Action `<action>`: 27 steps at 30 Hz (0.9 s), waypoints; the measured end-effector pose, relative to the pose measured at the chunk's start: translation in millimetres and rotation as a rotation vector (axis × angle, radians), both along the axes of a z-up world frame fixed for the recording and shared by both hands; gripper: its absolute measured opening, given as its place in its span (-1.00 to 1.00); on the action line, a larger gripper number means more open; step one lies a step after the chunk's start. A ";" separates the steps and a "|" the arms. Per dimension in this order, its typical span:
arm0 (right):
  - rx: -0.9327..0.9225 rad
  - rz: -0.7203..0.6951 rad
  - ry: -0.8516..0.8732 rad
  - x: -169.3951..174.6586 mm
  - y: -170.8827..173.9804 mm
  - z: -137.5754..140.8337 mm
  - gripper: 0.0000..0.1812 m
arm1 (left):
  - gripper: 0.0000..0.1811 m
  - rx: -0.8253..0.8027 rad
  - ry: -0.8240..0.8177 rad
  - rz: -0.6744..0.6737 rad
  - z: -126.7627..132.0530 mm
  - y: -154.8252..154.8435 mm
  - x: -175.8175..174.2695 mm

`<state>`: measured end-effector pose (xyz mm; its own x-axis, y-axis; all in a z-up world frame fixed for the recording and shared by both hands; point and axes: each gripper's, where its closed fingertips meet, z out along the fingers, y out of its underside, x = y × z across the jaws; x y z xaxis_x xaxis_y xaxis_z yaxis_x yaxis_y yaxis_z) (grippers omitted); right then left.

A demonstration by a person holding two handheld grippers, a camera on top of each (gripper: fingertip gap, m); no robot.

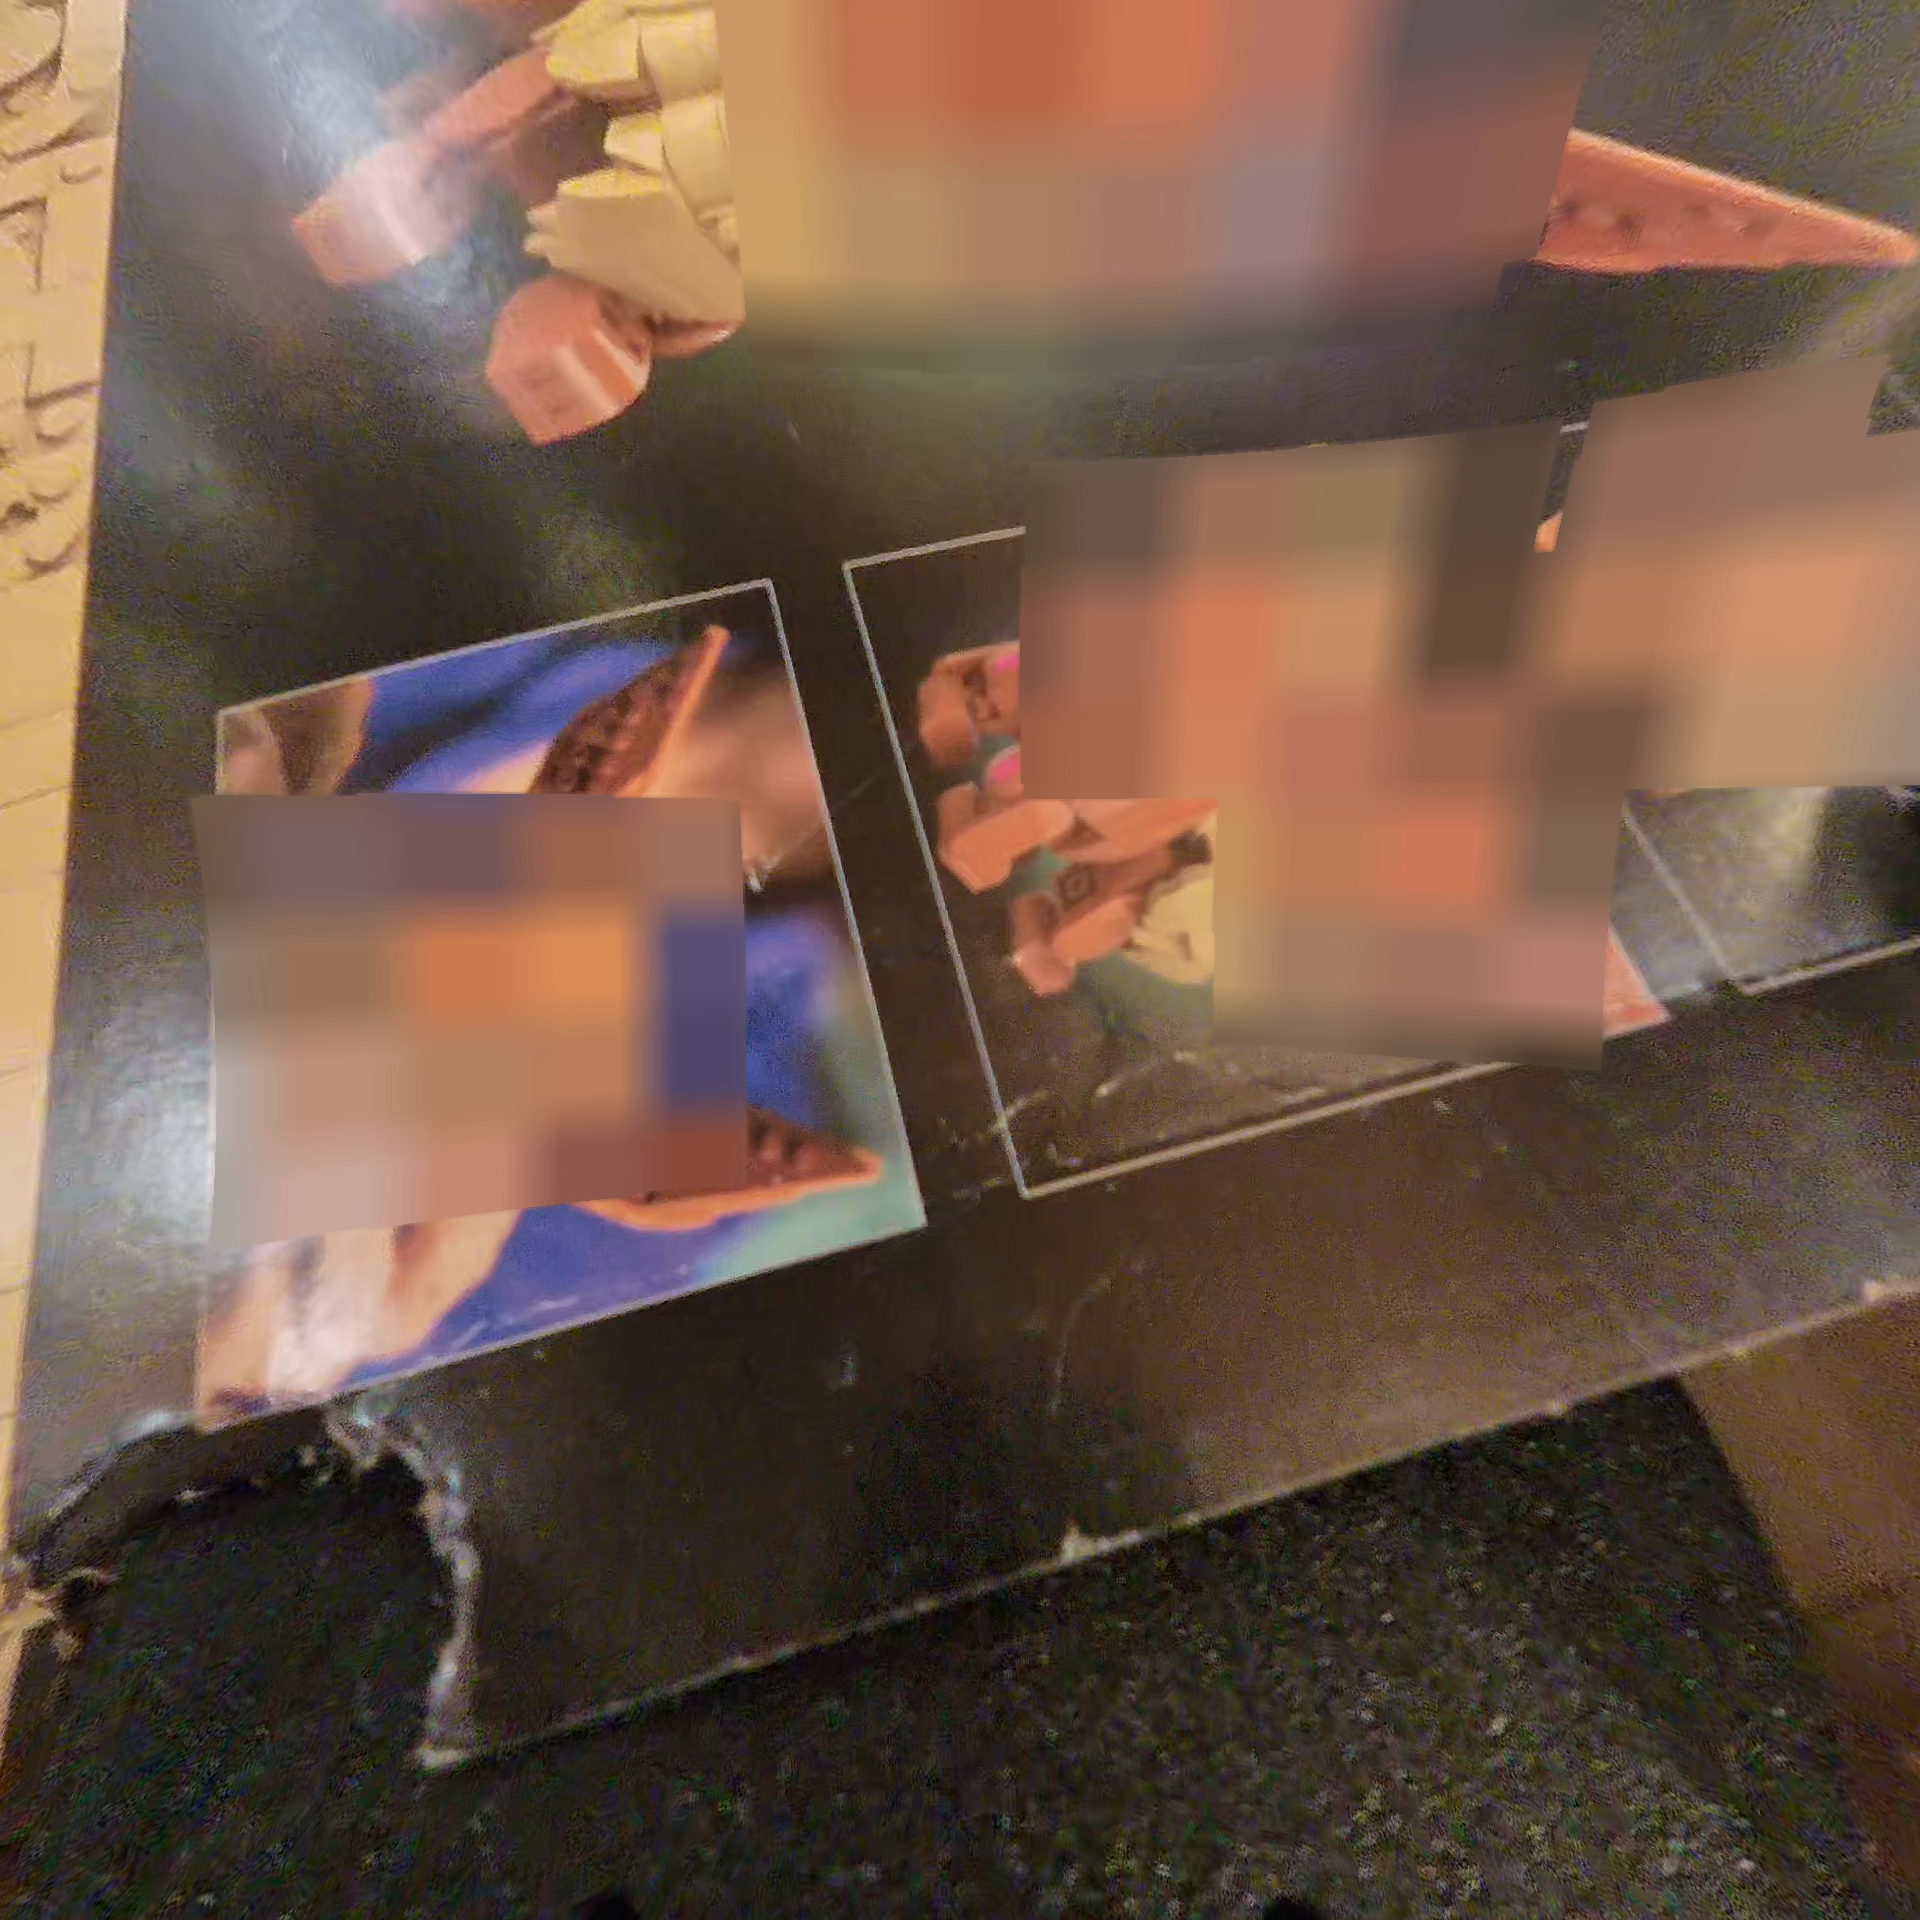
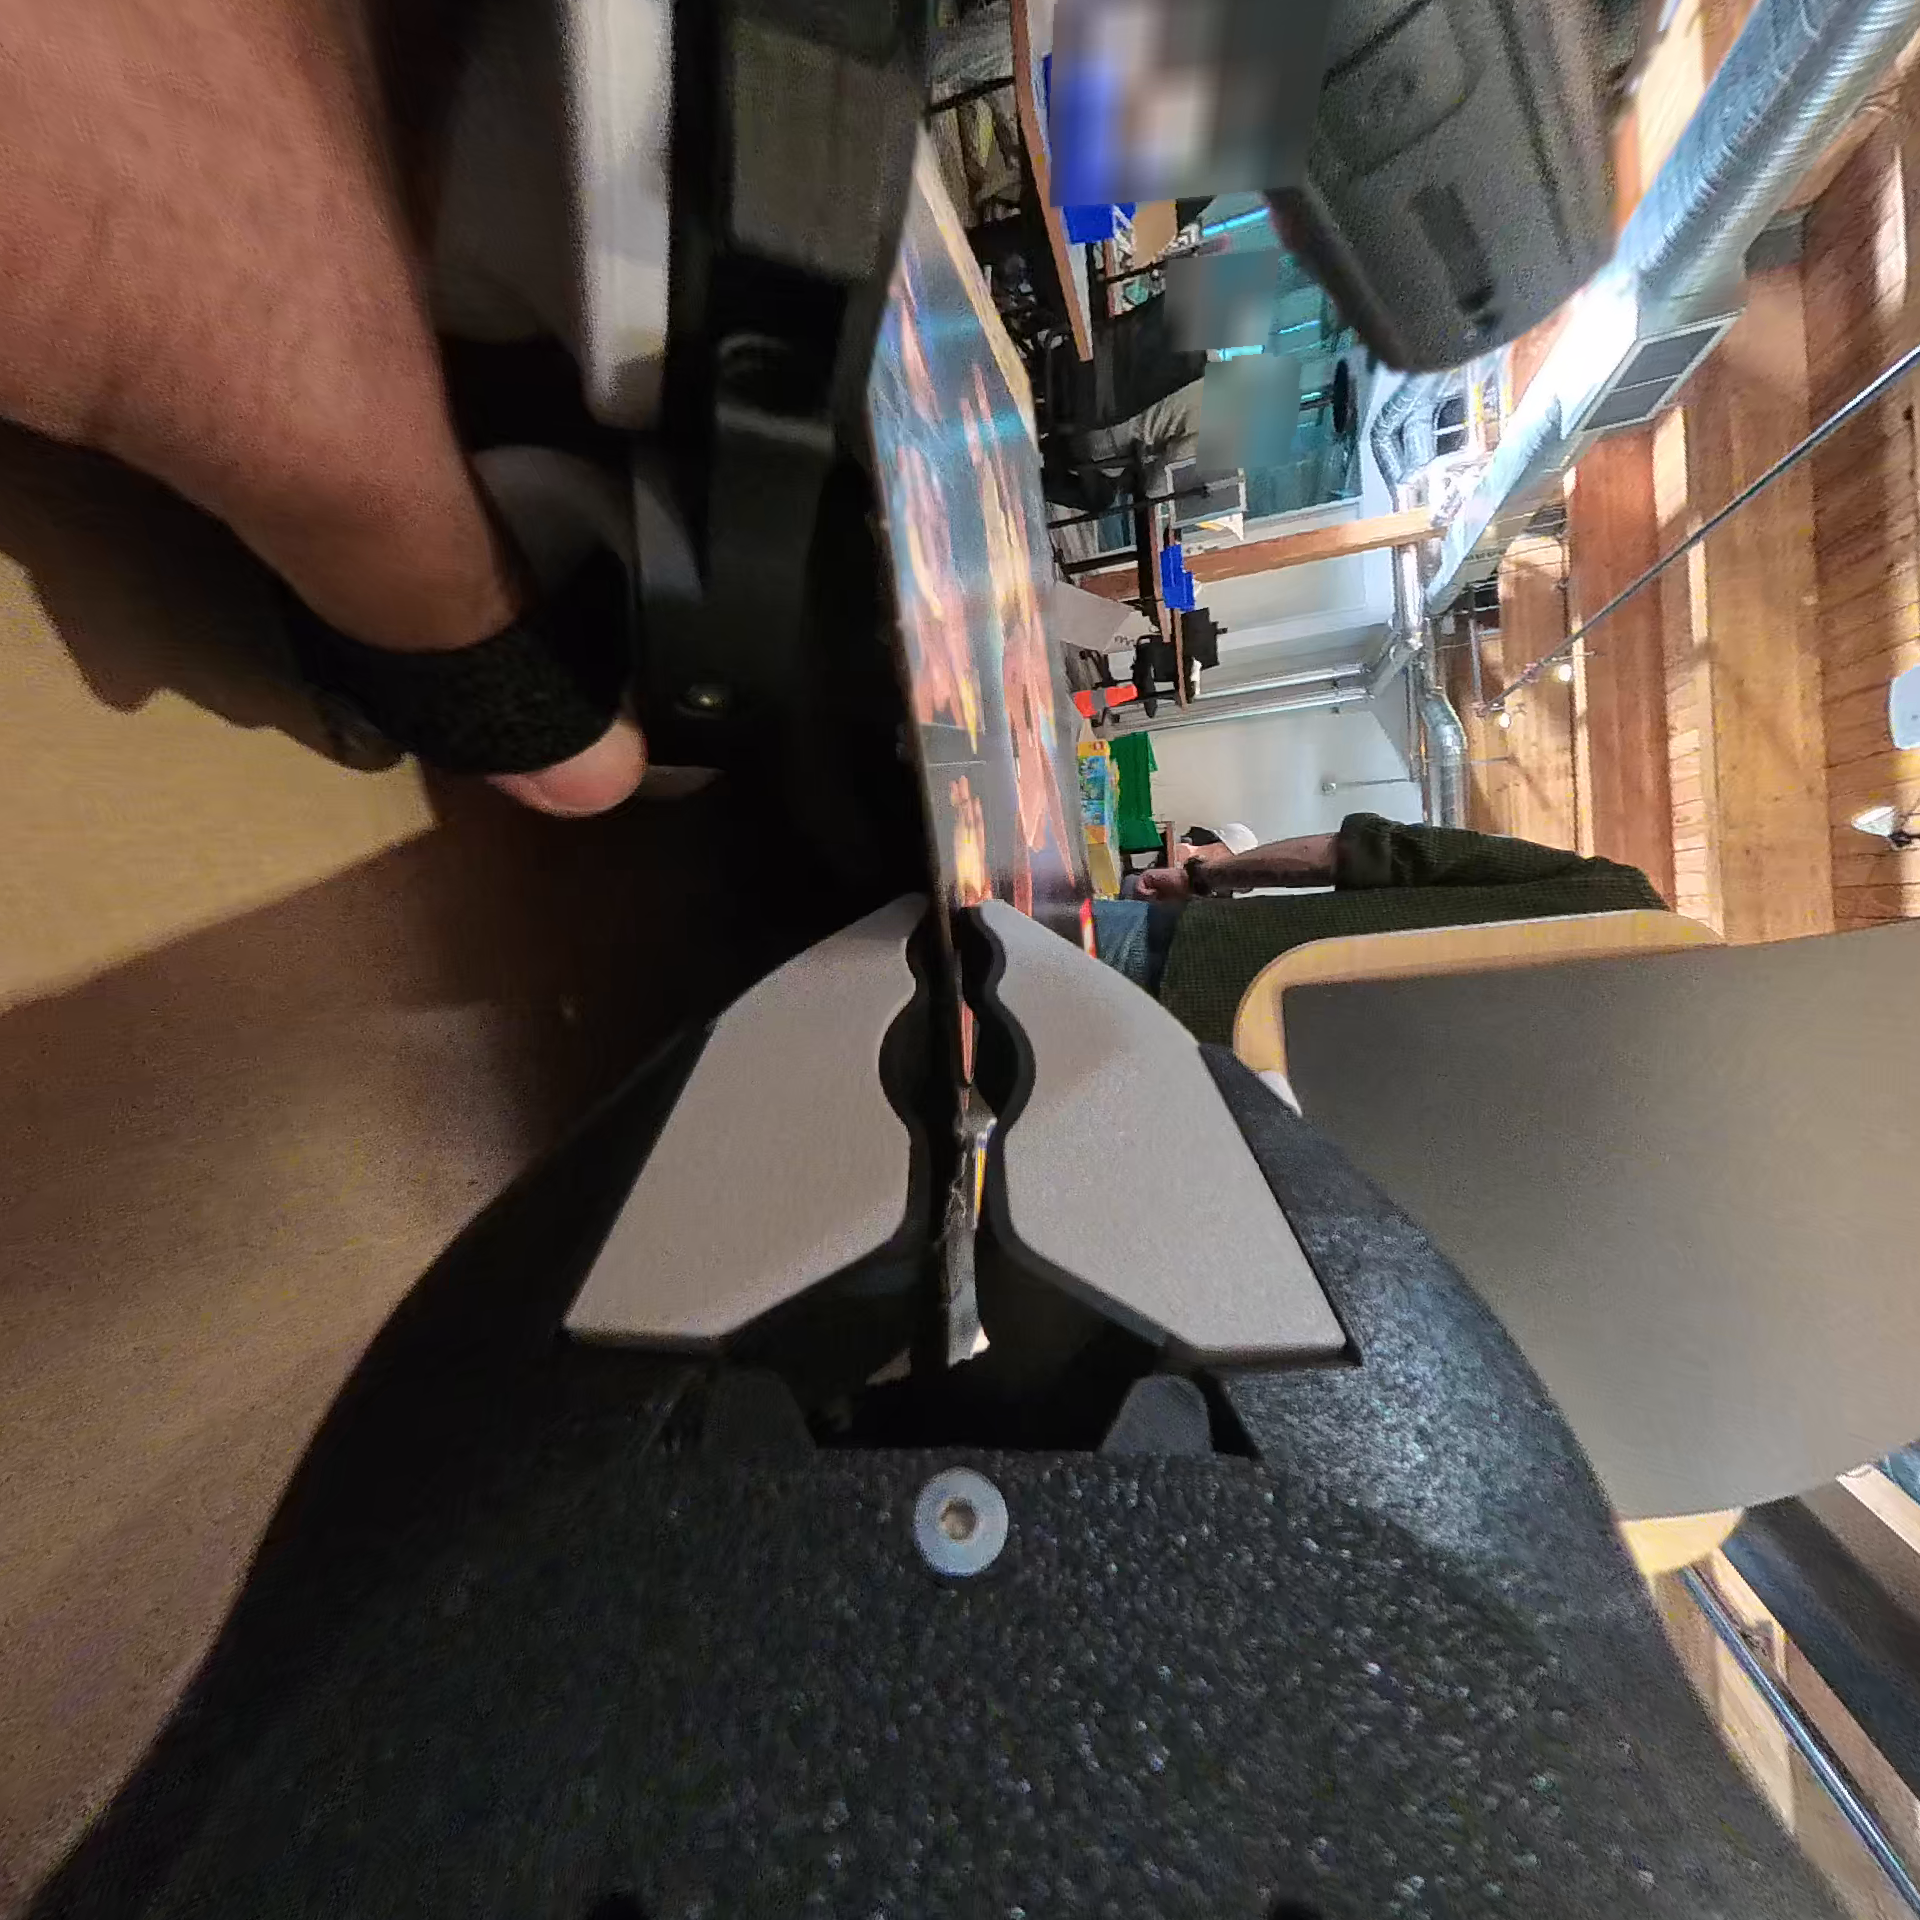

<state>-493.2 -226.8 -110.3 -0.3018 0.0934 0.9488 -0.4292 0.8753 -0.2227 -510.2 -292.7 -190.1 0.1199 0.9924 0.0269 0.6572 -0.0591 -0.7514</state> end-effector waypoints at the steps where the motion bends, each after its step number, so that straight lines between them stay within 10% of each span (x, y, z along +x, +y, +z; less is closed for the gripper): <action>1: 0.001 0.004 -0.006 1.3 0.2 -2.3 -0.96 | -0.82 -0.017 -0.019 0.010 -3.8 -2.2 0.0; 3: 0.001 0.010 -0.012 2.1 1.0 -5.0 -0.96 | -0.53 -0.042 -0.049 0.015 -9.9 -4.7 -0.4; 7: -0.005 0.029 -0.032 3.0 0.6 -5.5 -0.96 | -0.75 -0.044 -0.049 0.024 -9.7 -8.6 -4.1; 11: -0.001 0.045 -0.049 3.8 -1.3 -7.0 -0.96 | -0.43 -0.037 -0.034 0.021 -7.6 -12.6 -8.6; 18: -0.006 0.019 -0.076 0.8 0.6 -11.4 -0.95 | -0.98 -0.017 -0.049 -0.071 -7.2 -2.7 -3.8; 23: -0.021 0.006 -0.074 -1.3 2.8 -10.3 -0.95 | -0.17 -0.073 -0.041 -0.093 -1.5 -6.8 8.6; 27: -0.052 0.004 -0.082 -2.1 3.8 -5.9 -0.95 | -0.55 -0.106 -0.028 -0.094 3.8 -14.2 15.9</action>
<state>-495.3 -223.1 -116.2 -0.3785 0.1400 0.9149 -0.4116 0.8599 -0.3019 -494.3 -306.9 -186.4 0.2128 0.9744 -0.0727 0.6658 -0.1990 -0.7191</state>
